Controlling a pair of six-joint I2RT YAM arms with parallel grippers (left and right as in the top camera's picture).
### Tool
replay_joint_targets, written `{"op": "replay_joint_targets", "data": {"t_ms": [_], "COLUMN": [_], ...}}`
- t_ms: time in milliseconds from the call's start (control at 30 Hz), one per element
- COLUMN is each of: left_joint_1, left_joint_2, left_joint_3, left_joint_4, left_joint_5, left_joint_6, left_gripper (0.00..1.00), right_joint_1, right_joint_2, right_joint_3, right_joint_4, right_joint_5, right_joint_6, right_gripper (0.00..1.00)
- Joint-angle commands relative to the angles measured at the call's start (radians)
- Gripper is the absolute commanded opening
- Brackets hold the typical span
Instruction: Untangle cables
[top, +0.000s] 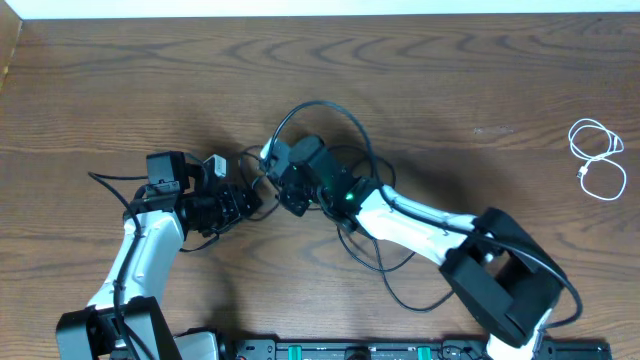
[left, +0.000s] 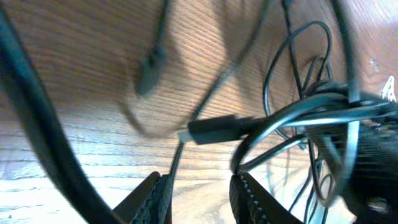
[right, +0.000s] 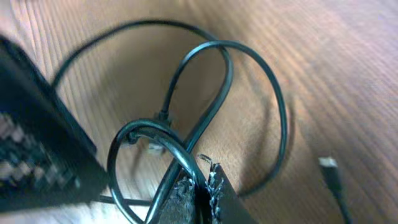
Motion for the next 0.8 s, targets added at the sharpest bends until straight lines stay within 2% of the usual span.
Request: {"op": "replay_joint_targets", "data": {"t_ms": [0,133,400,567,767], "left_joint_1": [-0.002,-0.002,-0.002,-0.002,-0.002], "left_joint_2": [0.006,0.006,0.006,0.006,0.006], "left_joint_3": [0.0,0.0,0.0,0.0,0.0], "left_joint_4": [-0.001,0.002,0.01,0.013,0.009], "left_joint_5": [0.047,0.058,0.053,-0.039,-0.114], "left_joint_6": [0.034,0.044,0.043,0.039,-0.031], "left_gripper": [0.4,0.41,0.41,0.41,0.41], "right_joint_1": [-0.002,0.006,0.015,0.016,0.016], "right_joint_2": [-0.019,-0.018,-0.018,-0.018,-0.018], "right_joint_3": [0.003,0.003,0.003,0.003,0.003], "right_joint_4": [-0.001,0.016,0.025,0.025,0.021], "right_joint_5": [0.013,-0.064,-0.082,-0.145,-0.166], "right_joint_6": [0.166,0.188,0.279,0.304,0.316], "right_gripper": [0.01,0.01,0.01,0.01,0.01]}}
